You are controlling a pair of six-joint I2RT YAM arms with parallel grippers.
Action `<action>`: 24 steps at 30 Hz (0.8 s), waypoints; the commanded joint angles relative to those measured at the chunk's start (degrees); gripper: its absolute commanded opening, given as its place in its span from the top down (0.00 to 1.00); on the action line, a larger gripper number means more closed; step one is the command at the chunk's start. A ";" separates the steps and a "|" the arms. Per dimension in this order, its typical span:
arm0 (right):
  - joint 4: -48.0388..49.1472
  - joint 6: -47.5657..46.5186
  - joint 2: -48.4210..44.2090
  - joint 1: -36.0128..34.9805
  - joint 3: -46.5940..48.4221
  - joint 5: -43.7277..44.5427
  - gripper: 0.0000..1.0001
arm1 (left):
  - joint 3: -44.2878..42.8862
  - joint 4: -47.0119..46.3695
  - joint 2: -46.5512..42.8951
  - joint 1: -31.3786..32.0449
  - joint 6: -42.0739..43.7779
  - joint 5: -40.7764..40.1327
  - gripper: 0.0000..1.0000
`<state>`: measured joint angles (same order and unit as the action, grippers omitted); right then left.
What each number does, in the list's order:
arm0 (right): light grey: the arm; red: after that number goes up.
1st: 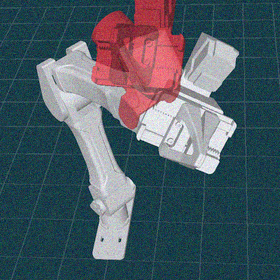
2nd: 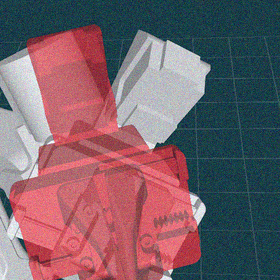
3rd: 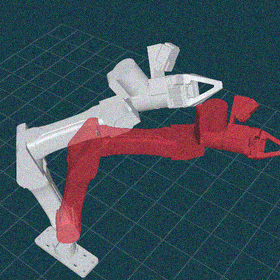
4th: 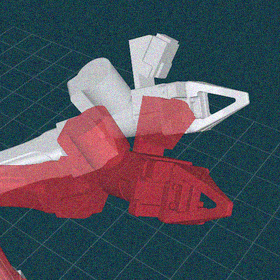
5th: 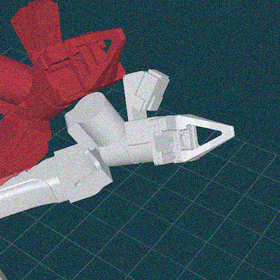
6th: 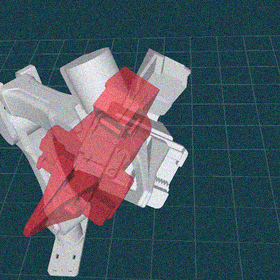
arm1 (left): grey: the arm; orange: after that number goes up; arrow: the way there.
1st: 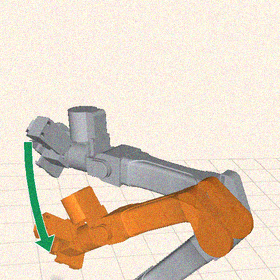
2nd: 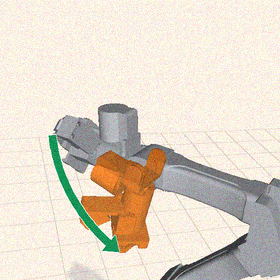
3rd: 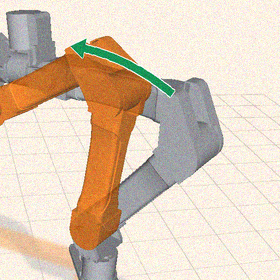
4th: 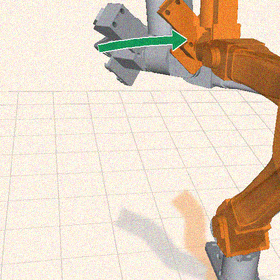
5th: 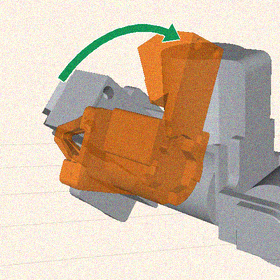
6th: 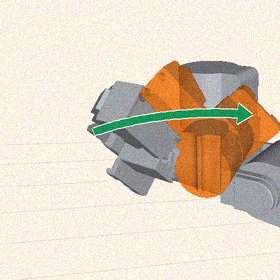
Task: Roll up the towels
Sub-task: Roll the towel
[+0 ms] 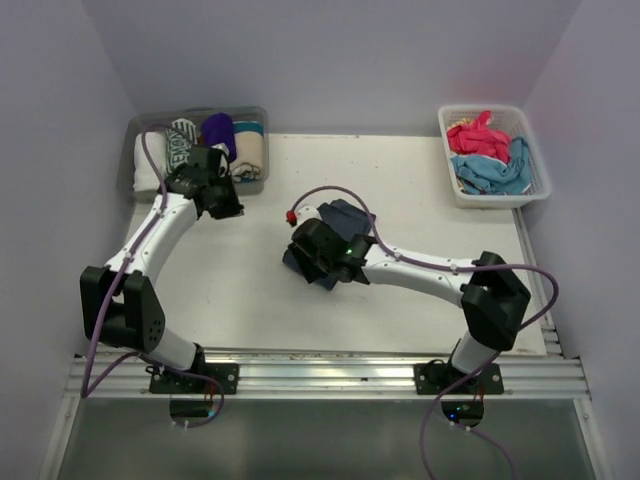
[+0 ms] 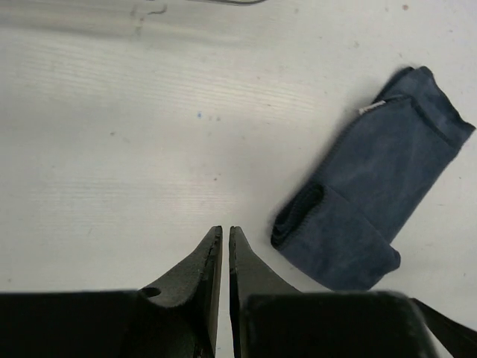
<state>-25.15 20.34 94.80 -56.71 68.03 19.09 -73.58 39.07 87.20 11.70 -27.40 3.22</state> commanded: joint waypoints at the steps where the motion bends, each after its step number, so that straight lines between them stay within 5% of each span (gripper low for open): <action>1: -1.49 -12.41 4.59 -3.23 5.26 4.64 0.40 | 2.30 1.01 -1.42 -3.52 0.59 0.90 0.88; 5: 1.24 -22.07 8.02 -5.34 7.55 2.88 0.38 | 4.06 0.48 -1.24 -4.85 0.41 2.66 0.88; 15: 6.32 -25.70 16.46 -5.78 8.17 4.37 0.41 | 6.08 -1.28 -0.10 -5.38 0.06 4.33 0.88; 18: 8.09 -25.35 18.39 -5.26 7.91 4.55 0.53 | 7.22 -1.89 -0.10 -5.38 -0.02 5.04 0.88; 21: 8.97 -24.38 18.40 -4.21 7.56 3.41 0.84 | 8.36 -2.33 -0.62 -5.38 0.15 5.65 0.87; 24: 9.94 -23.42 15.86 -3.33 6.50 -0.53 0.98 | 10.56 -3.38 -1.59 -5.29 -0.20 7.67 0.69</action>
<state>-18.59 -3.88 113.34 -61.23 74.56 21.69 -64.75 38.04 87.11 6.81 -27.42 8.14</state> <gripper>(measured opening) 0.056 0.278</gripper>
